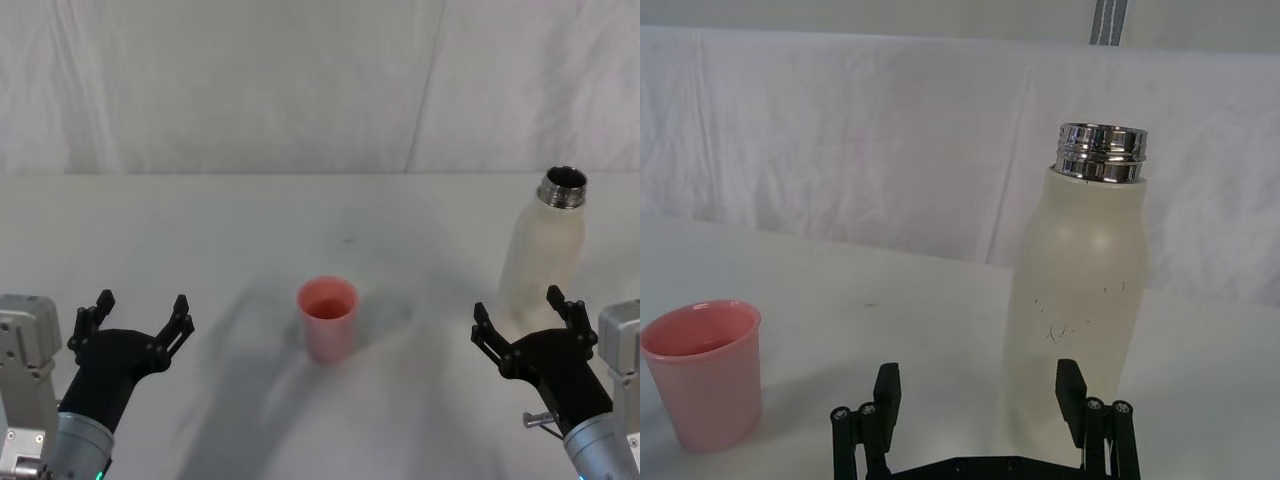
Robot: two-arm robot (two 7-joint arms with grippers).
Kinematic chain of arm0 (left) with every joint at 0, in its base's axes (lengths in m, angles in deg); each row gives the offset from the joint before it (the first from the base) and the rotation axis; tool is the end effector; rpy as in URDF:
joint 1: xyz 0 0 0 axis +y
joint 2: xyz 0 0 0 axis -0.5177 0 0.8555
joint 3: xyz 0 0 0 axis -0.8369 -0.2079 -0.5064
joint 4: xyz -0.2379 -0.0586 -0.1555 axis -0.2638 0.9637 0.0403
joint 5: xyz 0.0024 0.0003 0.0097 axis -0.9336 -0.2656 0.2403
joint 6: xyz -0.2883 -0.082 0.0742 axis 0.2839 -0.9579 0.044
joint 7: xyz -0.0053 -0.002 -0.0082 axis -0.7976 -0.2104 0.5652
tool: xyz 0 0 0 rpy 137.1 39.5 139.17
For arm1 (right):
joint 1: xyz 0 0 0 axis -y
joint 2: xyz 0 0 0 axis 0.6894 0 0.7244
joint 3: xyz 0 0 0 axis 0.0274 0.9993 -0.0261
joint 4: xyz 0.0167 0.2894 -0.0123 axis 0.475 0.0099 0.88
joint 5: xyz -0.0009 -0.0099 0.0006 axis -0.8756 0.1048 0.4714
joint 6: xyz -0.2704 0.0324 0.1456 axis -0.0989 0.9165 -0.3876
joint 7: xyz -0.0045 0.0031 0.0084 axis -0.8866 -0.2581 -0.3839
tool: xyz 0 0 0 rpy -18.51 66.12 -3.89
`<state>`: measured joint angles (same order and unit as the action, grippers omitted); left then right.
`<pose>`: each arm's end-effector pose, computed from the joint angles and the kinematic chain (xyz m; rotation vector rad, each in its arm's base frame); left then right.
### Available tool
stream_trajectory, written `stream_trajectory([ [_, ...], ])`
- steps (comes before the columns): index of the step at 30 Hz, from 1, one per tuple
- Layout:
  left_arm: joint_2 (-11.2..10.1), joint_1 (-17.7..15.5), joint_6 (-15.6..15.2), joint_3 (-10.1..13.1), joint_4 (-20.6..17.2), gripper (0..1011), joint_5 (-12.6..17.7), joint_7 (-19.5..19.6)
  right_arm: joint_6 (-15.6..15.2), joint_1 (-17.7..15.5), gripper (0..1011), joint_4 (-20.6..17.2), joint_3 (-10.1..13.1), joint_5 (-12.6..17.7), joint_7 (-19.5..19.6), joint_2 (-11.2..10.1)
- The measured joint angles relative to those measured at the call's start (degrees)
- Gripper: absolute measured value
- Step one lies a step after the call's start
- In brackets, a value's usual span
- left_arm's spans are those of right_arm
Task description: Grasp the thermos with one hand and pour water into the cup lid.
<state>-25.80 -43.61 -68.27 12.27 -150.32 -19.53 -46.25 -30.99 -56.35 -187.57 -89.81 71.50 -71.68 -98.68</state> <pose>0.2529 0.0375 -0.2853 -0.0382 0.0143 1.4458 0.2659 0.0382 -0.2974 -0.0031 -0.0888 -1.3021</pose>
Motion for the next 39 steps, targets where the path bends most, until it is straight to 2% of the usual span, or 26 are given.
stream_trajectory([
  [8, 0.0, 0.0, 0.0, 0.0, 0.0, 1001, 0.0, 0.0, 0.01, -0.06, 1000, 0.0, 0.23, 0.01, -0.08, 0.12],
  [21, 0.0, 0.0, 0.0, 0.0, 0.0, 1001, 0.0, 0.0, -0.2, -0.24, 1000, 0.52, 4.69, 2.45, -2.93, 1.43],
  [29, 0.0, 0.0, 0.0, 0.0, 0.0, 1001, 0.0, 0.0, -0.46, 2.09, 1001, 3.13, 6.69, 3.73, -5.26, 2.54],
  [39, 0.0, 0.0, 0.0, 0.0, 0.0, 1001, 0.0, 0.0, -0.66, 4.65, 1000, 5.68, 7.63, 3.67, -7.54, 3.52],
])
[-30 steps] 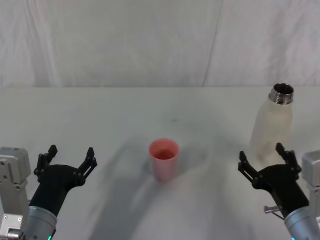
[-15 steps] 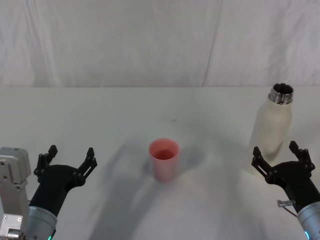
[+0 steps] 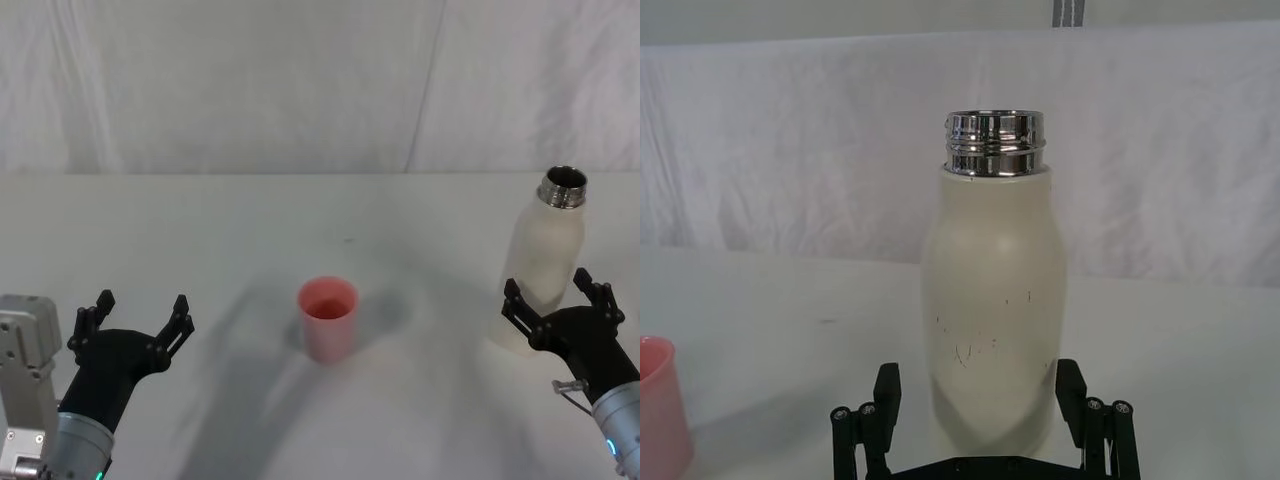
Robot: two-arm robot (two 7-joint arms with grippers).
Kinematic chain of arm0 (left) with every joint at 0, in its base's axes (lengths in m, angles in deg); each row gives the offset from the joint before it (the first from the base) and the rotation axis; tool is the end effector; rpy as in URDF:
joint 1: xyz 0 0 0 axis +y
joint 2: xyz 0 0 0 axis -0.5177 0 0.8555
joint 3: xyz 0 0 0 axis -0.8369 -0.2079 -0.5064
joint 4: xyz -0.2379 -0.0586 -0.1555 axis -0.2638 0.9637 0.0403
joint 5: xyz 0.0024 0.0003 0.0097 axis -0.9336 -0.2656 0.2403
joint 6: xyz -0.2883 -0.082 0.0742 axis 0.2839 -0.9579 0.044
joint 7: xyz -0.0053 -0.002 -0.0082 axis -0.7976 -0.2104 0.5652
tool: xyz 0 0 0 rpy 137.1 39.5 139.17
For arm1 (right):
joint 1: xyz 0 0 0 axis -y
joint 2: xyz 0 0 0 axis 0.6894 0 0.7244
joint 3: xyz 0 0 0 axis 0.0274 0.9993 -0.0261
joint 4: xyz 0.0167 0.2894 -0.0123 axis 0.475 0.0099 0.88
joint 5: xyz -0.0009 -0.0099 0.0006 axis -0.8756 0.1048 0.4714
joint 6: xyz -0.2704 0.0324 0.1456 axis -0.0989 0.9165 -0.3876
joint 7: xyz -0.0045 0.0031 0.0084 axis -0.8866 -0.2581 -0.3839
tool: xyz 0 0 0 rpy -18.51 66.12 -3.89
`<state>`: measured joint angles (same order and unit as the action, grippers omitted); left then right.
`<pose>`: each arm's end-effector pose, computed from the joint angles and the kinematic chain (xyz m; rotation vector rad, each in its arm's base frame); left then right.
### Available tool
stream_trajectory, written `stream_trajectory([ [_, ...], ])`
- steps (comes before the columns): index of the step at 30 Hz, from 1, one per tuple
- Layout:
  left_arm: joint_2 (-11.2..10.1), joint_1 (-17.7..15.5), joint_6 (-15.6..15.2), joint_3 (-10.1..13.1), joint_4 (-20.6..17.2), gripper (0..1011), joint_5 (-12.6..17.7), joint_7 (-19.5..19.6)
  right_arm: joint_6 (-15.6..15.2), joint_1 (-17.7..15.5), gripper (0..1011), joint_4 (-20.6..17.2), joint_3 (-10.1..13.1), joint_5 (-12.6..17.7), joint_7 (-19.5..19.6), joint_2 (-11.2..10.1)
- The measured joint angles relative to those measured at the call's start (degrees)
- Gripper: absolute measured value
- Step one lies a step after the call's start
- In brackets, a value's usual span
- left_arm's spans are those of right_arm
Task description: Grasp the thermos with one hand and pour water into the cup lid.
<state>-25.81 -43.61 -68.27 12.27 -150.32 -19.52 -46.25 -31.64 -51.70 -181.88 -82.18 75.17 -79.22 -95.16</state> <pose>0.2529 0.0376 -0.2853 -0.0380 0.0140 1.4458 0.2991 0.0078 -0.2991 0.0467 -0.0216 -1.3251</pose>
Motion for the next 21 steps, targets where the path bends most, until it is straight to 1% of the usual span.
stream_trajectory([
  [21, 0.0, 0.0, 0.0, 0.0, 0.0, 1001, 0.0, 0.0, 0.69, 3.35, 1000, 3.92, 0.74, -0.06, -1.4, 1.2],
])
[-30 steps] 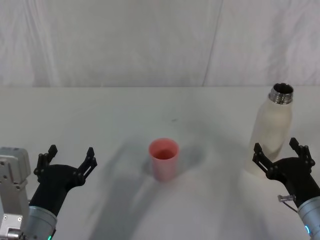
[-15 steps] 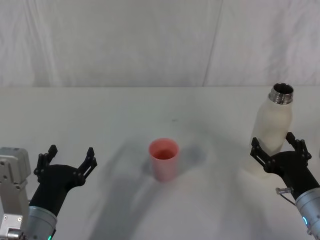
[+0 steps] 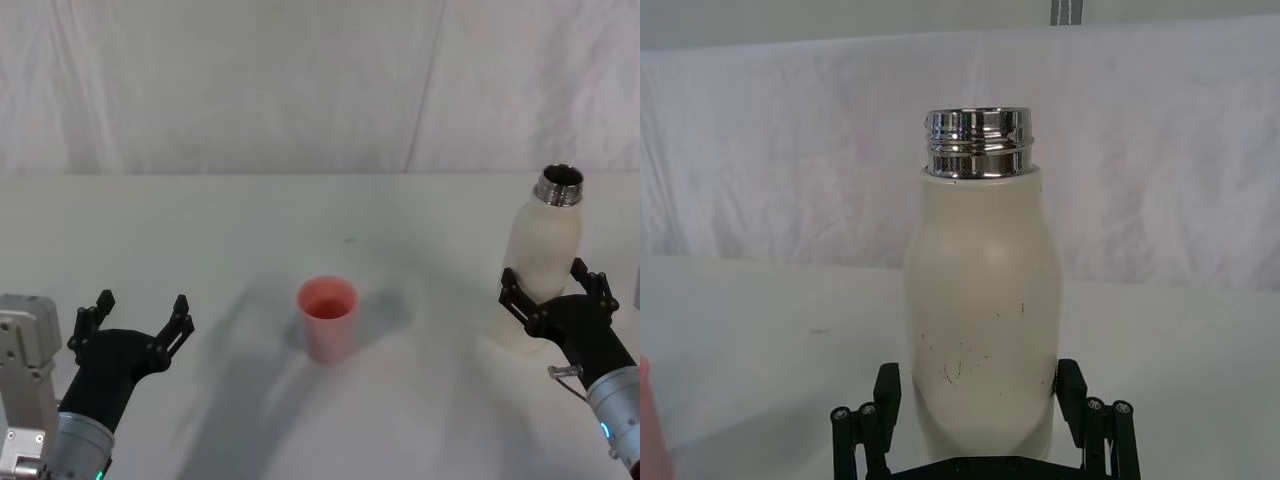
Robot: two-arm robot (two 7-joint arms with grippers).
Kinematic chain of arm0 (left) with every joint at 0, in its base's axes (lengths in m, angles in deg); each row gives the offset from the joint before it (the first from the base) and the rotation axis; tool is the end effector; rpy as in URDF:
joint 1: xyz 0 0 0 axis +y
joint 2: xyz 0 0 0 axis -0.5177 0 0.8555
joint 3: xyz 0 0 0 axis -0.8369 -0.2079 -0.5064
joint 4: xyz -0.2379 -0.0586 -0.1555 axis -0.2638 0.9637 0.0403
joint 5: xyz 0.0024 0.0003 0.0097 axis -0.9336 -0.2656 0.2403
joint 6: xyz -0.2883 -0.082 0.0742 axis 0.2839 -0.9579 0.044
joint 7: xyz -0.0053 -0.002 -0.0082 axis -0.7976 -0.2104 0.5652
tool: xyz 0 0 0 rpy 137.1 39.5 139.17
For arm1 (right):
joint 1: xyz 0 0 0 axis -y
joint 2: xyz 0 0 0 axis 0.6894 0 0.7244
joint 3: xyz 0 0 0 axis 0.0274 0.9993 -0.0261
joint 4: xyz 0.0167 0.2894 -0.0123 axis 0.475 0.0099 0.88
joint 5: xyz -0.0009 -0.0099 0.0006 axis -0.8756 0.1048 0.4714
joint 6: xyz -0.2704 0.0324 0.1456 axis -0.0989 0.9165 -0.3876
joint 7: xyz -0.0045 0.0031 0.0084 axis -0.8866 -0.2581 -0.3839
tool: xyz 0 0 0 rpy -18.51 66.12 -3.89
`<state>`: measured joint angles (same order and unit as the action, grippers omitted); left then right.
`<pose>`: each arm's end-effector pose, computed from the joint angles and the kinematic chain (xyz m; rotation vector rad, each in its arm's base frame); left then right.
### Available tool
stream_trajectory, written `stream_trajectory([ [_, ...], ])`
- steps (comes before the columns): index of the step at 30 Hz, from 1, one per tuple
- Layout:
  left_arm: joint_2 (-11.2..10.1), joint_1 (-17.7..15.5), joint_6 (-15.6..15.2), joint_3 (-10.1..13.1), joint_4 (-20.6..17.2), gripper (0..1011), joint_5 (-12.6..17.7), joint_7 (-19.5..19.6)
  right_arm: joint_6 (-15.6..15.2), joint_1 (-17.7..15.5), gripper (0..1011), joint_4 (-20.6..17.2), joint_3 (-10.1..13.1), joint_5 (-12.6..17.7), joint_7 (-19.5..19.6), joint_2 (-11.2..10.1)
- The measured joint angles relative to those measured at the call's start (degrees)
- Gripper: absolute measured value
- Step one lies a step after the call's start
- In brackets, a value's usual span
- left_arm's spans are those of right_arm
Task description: Grasp the thermos with one hand and pour water into the cup lid.
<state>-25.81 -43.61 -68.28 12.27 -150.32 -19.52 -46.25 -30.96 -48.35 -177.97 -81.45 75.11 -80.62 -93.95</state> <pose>0.2529 0.0376 -0.2853 -0.0378 0.0141 1.4458 0.3167 0.0071 -0.3020 0.0594 -0.0188 -1.3223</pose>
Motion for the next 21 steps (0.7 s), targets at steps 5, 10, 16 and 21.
stream_trajectory([
  [5, 0.0, 0.0, 0.0, 0.0, 0.0, 1001, 0.0, 0.0, 0.4, 0.75, 1001, 1.13, 0.21, 0.25, -0.08, 0.29],
  [10, 0.0, 0.0, 0.0, 0.0, 0.0, 1001, 0.0, 0.0, 0.76, 1.47, 1000, 2.23, 0.39, 0.44, -0.14, 0.53],
  [16, 0.0, 0.0, 0.0, 0.0, 0.0, 1001, 0.0, 0.0, 1.05, 2.51, 1000, 3.44, 0.44, 0.6, -0.37, 0.72],
  [21, 0.0, 0.0, 0.0, 0.0, 0.0, 1001, 0.0, 0.0, 1.18, 3.45, 1001, 4.47, 0.3, 0.76, -0.78, 0.74],
])
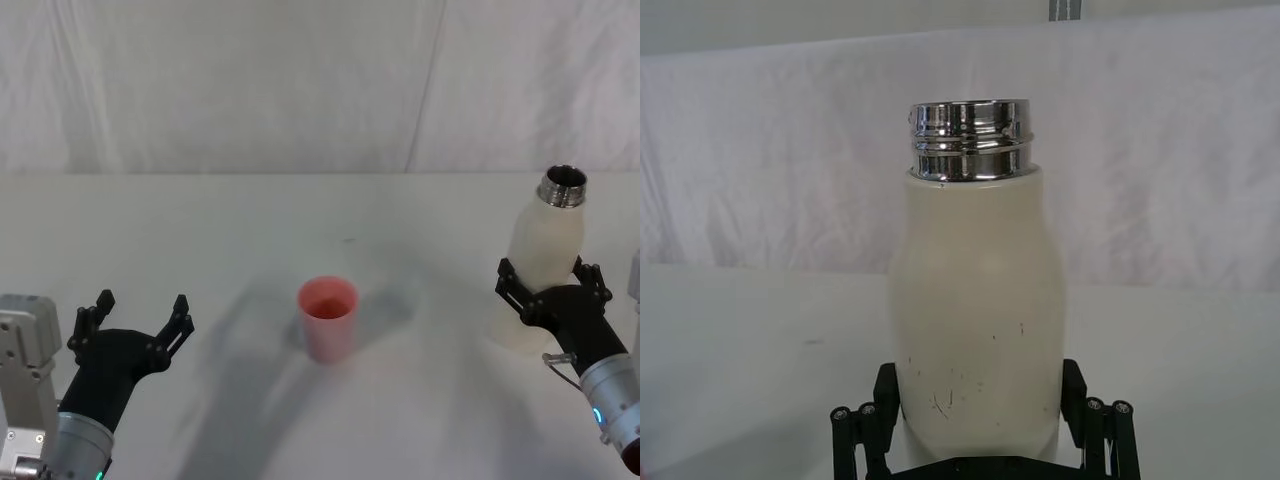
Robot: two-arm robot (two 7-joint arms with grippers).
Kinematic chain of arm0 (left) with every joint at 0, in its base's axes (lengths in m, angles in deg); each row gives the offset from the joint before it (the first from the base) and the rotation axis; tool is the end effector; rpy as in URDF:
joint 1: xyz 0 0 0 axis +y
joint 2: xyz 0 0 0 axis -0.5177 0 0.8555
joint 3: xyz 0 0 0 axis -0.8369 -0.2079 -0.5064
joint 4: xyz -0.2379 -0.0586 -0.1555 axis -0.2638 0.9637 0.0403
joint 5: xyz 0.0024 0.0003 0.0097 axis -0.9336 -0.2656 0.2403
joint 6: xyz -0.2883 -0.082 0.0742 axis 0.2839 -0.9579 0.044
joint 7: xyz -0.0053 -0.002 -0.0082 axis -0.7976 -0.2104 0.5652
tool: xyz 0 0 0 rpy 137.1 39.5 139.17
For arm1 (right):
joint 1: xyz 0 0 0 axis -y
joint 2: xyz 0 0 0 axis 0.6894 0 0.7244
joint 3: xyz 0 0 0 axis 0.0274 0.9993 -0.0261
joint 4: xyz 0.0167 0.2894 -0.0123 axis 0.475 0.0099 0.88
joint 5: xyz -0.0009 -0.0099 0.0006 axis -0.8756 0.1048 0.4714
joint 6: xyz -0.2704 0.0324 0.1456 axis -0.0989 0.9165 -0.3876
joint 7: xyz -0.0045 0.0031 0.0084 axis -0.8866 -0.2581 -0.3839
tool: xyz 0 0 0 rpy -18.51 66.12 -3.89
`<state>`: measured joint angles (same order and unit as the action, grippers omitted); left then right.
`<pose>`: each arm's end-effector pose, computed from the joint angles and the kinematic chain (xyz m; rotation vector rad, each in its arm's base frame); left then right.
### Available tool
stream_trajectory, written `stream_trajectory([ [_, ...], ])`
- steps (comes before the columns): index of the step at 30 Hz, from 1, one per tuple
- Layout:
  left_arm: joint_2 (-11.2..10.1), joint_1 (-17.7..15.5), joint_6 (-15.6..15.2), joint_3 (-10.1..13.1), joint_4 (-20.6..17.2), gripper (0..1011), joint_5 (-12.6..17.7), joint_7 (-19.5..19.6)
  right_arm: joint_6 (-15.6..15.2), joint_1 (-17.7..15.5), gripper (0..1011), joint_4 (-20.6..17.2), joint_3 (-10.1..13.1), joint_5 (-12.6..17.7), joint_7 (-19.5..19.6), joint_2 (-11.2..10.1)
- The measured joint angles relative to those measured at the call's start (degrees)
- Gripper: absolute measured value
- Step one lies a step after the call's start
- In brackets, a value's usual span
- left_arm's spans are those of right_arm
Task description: Grasp the thermos with one hand and pour water into the cup lid.
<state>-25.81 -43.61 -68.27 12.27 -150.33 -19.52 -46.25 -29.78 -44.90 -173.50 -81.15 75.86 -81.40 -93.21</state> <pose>0.2529 0.0375 -0.2852 -0.0381 0.0139 1.4458 0.3343 0.0067 -0.3066 0.0773 -0.0092 -1.3229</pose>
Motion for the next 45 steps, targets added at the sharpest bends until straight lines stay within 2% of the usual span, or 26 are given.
stream_trajectory([
  [17, 0.0, 0.0, 0.0, 0.0, 0.0, 1001, 0.0, 0.0, -0.14, 0.82, 1001, 0.79, -0.2, 0.27, -0.35, -0.12],
  [22, 0.0, 0.0, 0.0, 0.0, 0.0, 1001, 0.0, 0.0, -0.13, 0.8, 950, 0.77, -0.18, 0.24, -0.35, -0.14],
  [38, 0.0, 0.0, 0.0, 0.0, 0.0, 1001, 0.0, 0.0, 0.27, 0.71, 950, 0.68, -0.38, 0.55, -0.62, -0.19],
  [45, 0.0, 0.0, 0.0, 0.0, 0.0, 1001, 0.0, 0.0, 0.6, 1.63, 950, -0.26, -1.56, -0.5, -1.92, -1.72],
])
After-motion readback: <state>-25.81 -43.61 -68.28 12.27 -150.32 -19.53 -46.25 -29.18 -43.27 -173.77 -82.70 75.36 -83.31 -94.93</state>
